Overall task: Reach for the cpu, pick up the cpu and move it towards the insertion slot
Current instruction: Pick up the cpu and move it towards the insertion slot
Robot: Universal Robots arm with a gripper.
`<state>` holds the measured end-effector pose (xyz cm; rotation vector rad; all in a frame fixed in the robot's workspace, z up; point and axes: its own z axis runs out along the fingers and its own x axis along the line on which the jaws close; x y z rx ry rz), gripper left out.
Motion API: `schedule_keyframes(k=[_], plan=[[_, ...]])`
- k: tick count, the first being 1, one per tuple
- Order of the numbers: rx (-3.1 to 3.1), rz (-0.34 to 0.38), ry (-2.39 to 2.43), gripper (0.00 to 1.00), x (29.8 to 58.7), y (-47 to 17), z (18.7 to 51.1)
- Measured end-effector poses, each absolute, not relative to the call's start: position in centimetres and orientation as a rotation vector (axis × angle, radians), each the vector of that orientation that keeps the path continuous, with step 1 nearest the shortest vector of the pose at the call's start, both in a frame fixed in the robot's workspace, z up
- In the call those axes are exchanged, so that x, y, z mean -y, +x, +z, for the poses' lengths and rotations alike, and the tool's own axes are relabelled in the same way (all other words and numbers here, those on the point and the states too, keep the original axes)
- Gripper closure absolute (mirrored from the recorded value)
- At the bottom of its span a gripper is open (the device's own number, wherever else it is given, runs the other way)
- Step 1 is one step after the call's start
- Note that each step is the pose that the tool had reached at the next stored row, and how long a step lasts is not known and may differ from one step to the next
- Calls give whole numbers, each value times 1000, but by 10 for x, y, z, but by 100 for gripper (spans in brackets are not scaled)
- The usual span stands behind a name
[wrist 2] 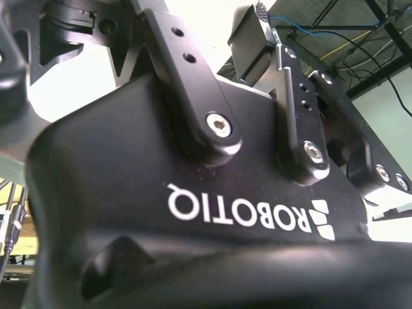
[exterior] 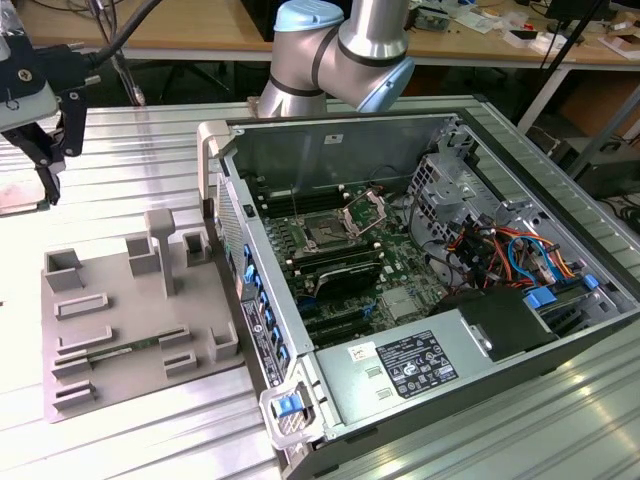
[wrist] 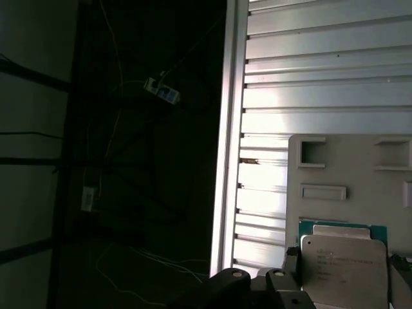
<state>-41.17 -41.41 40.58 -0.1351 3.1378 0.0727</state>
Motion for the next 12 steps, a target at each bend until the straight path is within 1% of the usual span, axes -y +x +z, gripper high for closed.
schedule_keyframes(k=[12], plan=[[-3138,73,-135,45,414,-412,420]])
